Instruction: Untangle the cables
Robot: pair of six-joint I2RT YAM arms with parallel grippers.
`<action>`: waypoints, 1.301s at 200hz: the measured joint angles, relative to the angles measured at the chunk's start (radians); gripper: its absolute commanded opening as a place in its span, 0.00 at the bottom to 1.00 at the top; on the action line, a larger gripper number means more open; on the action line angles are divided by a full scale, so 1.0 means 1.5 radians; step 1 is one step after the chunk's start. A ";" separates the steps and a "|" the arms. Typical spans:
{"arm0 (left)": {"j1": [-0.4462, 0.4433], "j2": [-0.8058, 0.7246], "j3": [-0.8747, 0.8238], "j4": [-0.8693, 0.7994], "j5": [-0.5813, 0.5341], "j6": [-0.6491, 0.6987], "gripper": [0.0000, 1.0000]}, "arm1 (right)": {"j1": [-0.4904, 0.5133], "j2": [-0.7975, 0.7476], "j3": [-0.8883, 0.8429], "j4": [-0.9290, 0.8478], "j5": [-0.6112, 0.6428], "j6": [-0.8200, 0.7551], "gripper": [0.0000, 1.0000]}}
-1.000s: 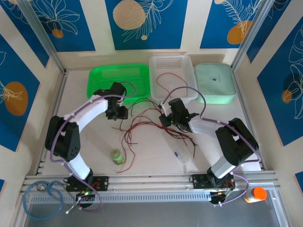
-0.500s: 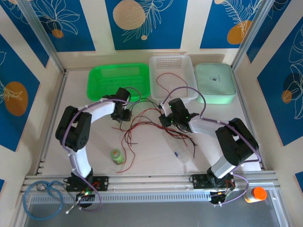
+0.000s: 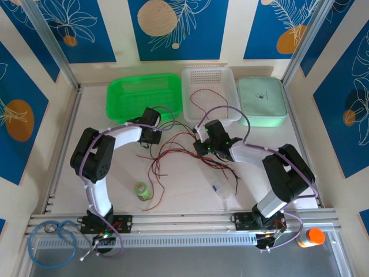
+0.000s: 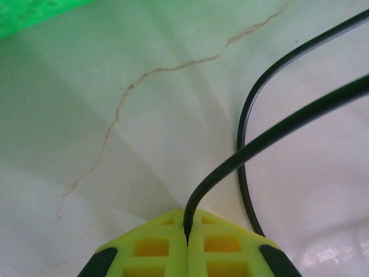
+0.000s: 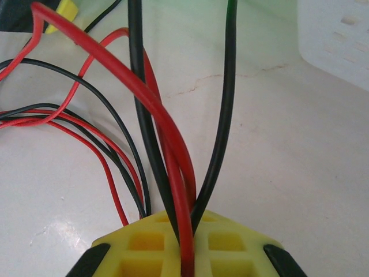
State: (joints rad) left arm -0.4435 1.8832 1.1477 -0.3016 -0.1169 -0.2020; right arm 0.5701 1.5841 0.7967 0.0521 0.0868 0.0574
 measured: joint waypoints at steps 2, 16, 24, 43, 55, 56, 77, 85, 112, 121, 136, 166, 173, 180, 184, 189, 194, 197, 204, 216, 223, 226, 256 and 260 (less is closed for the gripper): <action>0.000 -0.002 -0.002 0.000 -0.001 0.001 0.00 | 0.000 0.000 0.000 0.000 0.000 0.000 0.09; -0.002 -0.017 -0.015 -0.007 -0.008 0.001 0.00 | 0.000 -0.003 0.000 -0.005 0.000 0.001 0.10; -0.003 -0.031 -0.020 -0.016 -0.013 0.001 0.00 | 0.000 -0.007 0.000 -0.009 0.000 0.003 0.12; -0.009 -0.079 -0.021 -0.043 -0.028 0.001 0.00 | 0.000 -0.020 0.000 -0.018 0.002 0.011 0.30; -0.017 -0.122 -0.015 -0.070 -0.039 0.001 0.00 | 0.000 -0.034 -0.001 -0.022 0.003 0.018 0.40; -0.017 -0.125 -0.014 -0.071 -0.040 0.001 0.00 | 0.000 -0.035 -0.002 -0.023 0.003 0.019 0.41; -0.031 -0.192 0.027 -0.122 -0.053 0.002 0.00 | 0.000 -0.065 -0.013 -0.026 0.002 0.044 0.50; -0.036 -0.213 0.051 -0.138 -0.057 0.002 0.00 | 0.001 -0.077 -0.019 -0.030 0.002 0.058 0.52; -0.049 -0.254 0.125 -0.179 -0.063 0.010 0.00 | 0.015 -0.119 -0.033 -0.044 -0.001 0.082 0.54; -0.053 -0.259 0.142 -0.190 -0.064 0.015 0.00 | 0.023 -0.131 -0.034 -0.048 -0.004 0.084 0.53; -0.060 -0.260 0.169 -0.214 -0.063 0.019 0.00 | 0.029 -0.142 -0.031 -0.052 -0.011 0.084 0.52; -0.073 -0.260 0.208 -0.260 -0.060 0.030 0.00 | 0.021 -0.113 0.029 -0.077 -0.031 0.085 0.49; -0.076 -0.261 0.218 -0.269 -0.060 0.032 0.00 | 0.018 -0.099 0.052 -0.079 -0.032 0.091 0.49; -0.078 -0.262 0.229 -0.278 -0.058 0.032 0.00 | 0.017 -0.086 0.073 -0.080 -0.032 0.100 0.49; -0.079 -0.263 0.234 -0.282 -0.057 0.032 0.00 | 0.017 -0.080 0.084 -0.079 -0.032 0.105 0.49; -0.080 -0.266 0.240 -0.285 -0.057 0.032 0.00 | 0.017 -0.073 0.095 -0.078 -0.032 0.114 0.49; -0.081 -0.269 0.247 -0.291 -0.056 0.034 0.00 | 0.017 -0.068 0.104 -0.078 -0.031 0.120 0.49; -0.081 -0.270 0.251 -0.295 -0.056 0.034 0.00 | 0.018 -0.065 0.110 -0.077 -0.031 0.125 0.49; -0.082 -0.274 0.262 -0.302 -0.054 0.035 0.00 | 0.021 -0.060 0.119 -0.076 -0.028 0.132 0.49; -0.083 -0.282 0.283 -0.316 -0.050 0.036 0.00 | 0.030 -0.050 0.131 -0.076 -0.024 0.140 0.49; -0.083 -0.285 0.294 -0.321 -0.047 0.036 0.00 | 0.036 -0.044 0.139 -0.076 -0.023 0.142 0.49; -0.083 -0.286 0.299 -0.323 -0.047 0.036 0.00 | 0.038 -0.040 0.142 -0.076 -0.022 0.143 0.49; -0.085 -0.290 0.346 -0.340 -0.036 0.037 0.00 | 0.052 -0.009 0.166 -0.076 -0.023 0.144 0.47; -0.085 -0.290 0.350 -0.341 -0.035 0.037 0.00 | 0.052 -0.005 0.168 -0.076 -0.023 0.144 0.46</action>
State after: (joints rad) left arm -0.5716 1.4479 1.6730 -0.8124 -0.1688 -0.1463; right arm 0.6487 1.5764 1.0481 -0.0616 0.0528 0.2741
